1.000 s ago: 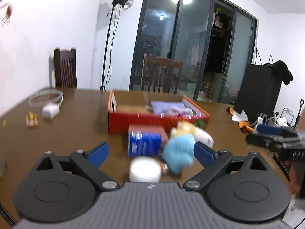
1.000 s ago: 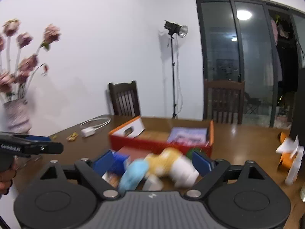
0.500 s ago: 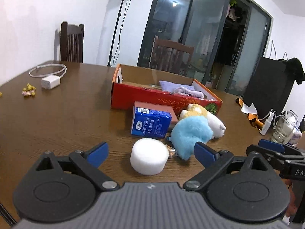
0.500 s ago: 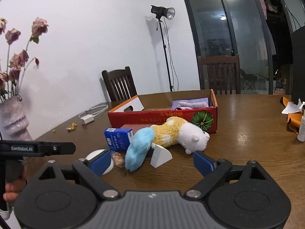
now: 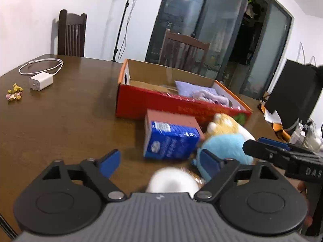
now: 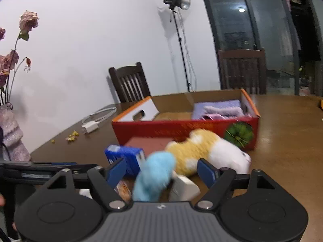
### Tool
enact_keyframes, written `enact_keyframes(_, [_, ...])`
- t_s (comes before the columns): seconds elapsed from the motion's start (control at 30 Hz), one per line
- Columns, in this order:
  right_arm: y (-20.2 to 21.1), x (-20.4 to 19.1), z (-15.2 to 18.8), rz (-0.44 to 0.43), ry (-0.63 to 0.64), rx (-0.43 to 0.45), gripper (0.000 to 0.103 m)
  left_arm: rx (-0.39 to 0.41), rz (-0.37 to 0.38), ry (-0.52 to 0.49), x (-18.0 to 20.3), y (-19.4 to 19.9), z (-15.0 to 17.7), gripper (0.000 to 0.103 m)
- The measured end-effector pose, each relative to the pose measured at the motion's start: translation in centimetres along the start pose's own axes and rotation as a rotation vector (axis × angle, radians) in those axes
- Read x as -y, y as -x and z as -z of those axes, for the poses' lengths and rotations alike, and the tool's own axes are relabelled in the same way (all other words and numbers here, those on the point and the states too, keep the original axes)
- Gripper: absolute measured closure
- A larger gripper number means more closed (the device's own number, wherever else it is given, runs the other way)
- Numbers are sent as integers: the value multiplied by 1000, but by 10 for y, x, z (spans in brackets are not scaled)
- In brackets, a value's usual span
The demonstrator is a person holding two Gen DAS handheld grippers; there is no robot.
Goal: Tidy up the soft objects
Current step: 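Close both grippers on the blue tissue pack, then lift the blue tissue pack off the table with both grippers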
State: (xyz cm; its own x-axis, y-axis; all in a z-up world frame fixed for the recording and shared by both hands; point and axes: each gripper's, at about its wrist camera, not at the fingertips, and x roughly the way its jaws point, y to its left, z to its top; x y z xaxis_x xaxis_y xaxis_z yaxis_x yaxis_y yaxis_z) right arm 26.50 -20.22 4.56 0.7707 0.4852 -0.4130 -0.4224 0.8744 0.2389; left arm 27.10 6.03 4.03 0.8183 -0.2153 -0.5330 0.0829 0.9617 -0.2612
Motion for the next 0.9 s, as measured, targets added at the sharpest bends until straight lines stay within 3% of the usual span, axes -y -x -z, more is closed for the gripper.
enact_keyframes(0.2, [-33, -7, -18, -31, 10, -31, 33, -7, 39, 65, -11, -28, -21, 38])
enact_keyframes(0.3, [-51, -12, -26, -73, 30, -51, 51, -27, 39, 121, -20, -43, -30, 49])
enact_keyframes(0.37, [-67, -17, -32, -88, 62, -72, 71, -48, 62, 164, -27, -50, -32, 60])
enact_keyframes(0.43, [-82, -21, -36, -84, 81, -122, 77, -62, 109, 196, -32, -52, -33, 69])
enact_keyframes(0.53, [-99, -21, -36, -106, 70, -188, 78, -69, 136, 208, -35, -50, -31, 73])
enact_keyframes(0.7, [-107, 0, -35, -219, -109, -238, 78, -68, 176, 292, -44, -47, -26, 73])
enact_keyframes(0.77, [-106, 1, -34, -223, -136, -230, 78, -74, 202, 337, -46, -43, -26, 73])
enact_keyframes(0.9, [-74, -4, -42, -238, -156, -158, 78, 21, 260, 312, -34, -4, -33, 73])
